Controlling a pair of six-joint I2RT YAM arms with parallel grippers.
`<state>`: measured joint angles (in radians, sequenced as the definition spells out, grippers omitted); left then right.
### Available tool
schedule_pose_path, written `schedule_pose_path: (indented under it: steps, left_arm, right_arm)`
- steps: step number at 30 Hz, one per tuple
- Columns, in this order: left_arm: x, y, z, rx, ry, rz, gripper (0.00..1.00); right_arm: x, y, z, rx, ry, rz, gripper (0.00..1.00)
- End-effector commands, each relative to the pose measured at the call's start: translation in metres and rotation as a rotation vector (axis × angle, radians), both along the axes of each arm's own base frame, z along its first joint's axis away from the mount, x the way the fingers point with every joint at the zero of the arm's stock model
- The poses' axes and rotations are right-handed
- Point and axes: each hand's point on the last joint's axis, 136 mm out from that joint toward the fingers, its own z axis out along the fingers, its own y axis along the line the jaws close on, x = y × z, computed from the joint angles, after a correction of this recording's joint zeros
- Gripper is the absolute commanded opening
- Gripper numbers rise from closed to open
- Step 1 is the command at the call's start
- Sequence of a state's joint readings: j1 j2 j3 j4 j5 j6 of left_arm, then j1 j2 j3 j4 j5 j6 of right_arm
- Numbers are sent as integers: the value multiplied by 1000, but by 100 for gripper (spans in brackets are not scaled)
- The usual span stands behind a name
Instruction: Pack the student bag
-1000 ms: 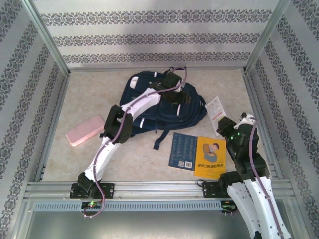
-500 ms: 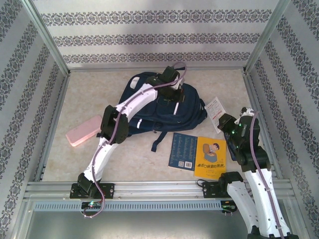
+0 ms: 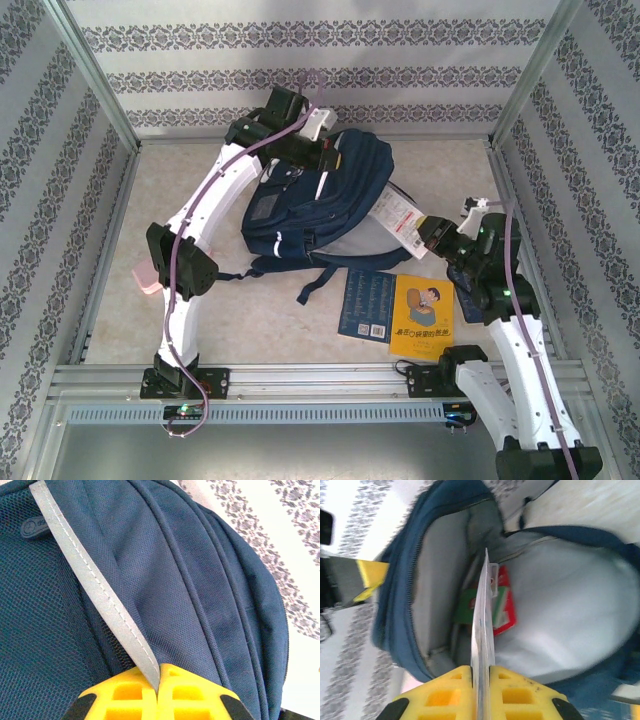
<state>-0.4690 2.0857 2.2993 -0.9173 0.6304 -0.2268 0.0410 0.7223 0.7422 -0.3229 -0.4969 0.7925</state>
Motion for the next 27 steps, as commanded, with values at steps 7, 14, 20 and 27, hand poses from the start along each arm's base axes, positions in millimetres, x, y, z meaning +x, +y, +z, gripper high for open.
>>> schedule_pose_path:
  steps: [7,14,20,27]
  left_arm:
    - [-34,-6,68,-197,-113,-201,0]
    - [-36,-11,78,-253,-104,-224,0]
    - [-34,-13,82,-292,-92,-207,0]
    - [-20,-12,68,-273,-74,-162,0]
  right_arm:
    - [33,53,-11,183,33,172,0]
    - [81,90,-43,133,84,158,0]
    - [135,139,-84,105,156,136,0]
    - [171,203,-120,69,202,223,66]
